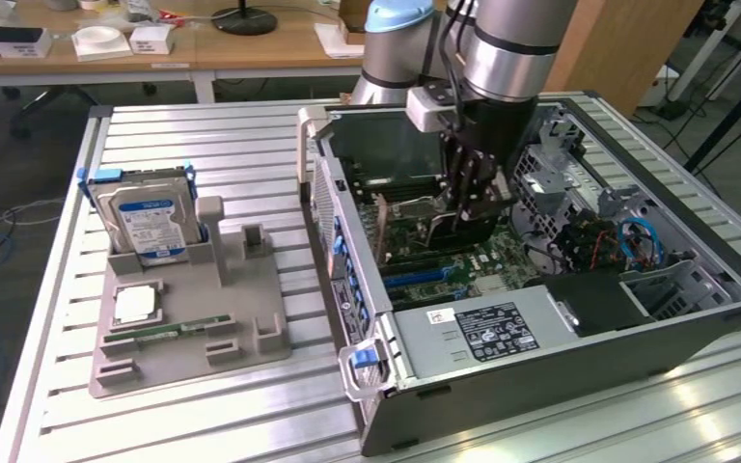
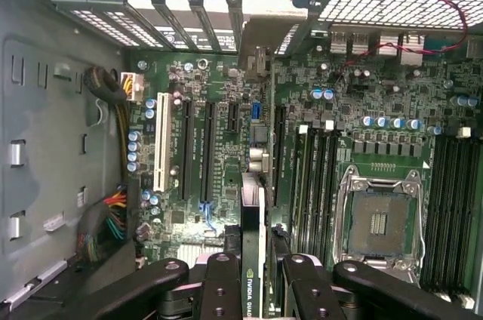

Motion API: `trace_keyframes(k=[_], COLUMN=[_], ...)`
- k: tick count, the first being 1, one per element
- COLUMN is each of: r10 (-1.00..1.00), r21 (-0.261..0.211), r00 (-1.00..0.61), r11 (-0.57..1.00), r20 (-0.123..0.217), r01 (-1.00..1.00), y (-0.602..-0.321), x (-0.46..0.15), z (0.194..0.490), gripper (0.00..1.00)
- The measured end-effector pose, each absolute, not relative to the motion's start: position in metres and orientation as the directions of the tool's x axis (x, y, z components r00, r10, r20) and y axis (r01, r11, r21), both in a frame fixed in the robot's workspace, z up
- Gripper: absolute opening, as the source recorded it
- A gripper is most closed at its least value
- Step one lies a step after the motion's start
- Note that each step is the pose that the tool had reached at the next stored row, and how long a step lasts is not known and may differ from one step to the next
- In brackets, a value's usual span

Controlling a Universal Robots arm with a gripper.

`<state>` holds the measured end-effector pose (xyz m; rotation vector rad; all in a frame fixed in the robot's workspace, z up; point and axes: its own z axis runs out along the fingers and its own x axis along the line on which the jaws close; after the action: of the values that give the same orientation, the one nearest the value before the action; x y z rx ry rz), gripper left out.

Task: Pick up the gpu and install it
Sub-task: 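Insert the gpu into the slot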

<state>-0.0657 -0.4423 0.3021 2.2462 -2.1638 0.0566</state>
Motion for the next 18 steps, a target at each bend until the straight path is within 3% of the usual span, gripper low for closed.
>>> trace_keyframes(k=[18], r10=[-0.999], r21=[-0.010], r00=[0.032], r11=[-0.032], r20=[0.044], r01=[-0.999], y=[-0.444], x=[-0.075], z=[0.282], gripper=[0.26])
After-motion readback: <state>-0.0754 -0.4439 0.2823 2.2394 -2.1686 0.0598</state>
